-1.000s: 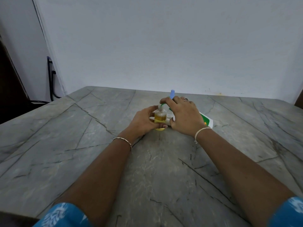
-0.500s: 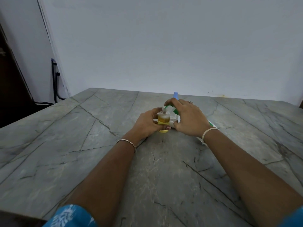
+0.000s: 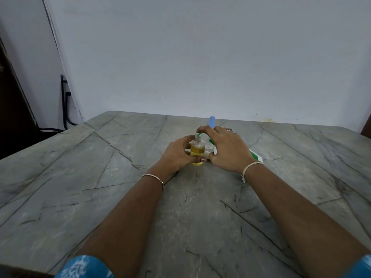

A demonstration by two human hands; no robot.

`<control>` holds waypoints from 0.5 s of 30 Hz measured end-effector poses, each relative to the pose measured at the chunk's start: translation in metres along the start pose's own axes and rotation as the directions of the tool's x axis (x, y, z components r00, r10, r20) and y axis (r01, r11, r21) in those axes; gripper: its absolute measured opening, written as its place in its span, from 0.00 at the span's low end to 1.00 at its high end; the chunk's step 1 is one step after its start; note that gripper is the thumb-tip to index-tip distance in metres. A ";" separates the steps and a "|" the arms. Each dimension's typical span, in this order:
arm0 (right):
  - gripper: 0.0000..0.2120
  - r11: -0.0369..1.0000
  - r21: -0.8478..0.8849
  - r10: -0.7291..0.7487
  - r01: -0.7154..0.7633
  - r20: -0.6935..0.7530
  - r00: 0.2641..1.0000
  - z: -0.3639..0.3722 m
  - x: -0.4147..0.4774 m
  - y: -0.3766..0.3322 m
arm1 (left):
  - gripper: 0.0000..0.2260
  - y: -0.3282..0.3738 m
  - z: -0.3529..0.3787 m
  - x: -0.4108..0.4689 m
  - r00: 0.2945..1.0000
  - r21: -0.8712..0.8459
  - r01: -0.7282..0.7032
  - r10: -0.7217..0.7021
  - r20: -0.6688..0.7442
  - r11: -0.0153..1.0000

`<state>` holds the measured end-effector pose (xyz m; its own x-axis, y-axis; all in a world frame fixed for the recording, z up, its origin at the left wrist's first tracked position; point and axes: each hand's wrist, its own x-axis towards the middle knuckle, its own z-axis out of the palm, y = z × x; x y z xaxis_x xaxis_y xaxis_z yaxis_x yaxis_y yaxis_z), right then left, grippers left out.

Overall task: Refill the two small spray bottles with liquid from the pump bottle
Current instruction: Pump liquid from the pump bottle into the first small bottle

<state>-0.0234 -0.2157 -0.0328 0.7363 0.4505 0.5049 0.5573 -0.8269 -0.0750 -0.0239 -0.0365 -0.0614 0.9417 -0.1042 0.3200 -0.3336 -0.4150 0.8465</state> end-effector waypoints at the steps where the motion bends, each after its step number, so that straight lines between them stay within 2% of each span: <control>1: 0.31 1.000 0.002 0.002 -0.002 0.002 1.000 0.000 0.000 0.000 | 0.29 -0.001 0.000 0.000 1.000 -0.006 0.002 -0.002 0.002 1.000; 8: 0.26 1.000 0.000 0.002 -0.002 -0.033 0.999 0.002 0.004 -0.002 | 0.32 -0.002 0.000 0.002 1.000 -0.010 0.028 -0.028 0.014 1.000; 15: 0.30 1.000 0.006 -0.002 0.002 -0.024 1.000 0.003 0.002 0.000 | 0.33 0.000 0.000 0.000 1.000 -0.003 0.028 -0.028 0.011 1.000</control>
<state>-0.0203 -0.2140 -0.0340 0.7256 0.4438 0.5259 0.5614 -0.8238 -0.0793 -0.0237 -0.0371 -0.0613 0.9511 -0.1028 0.2912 -0.3071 -0.4151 0.8564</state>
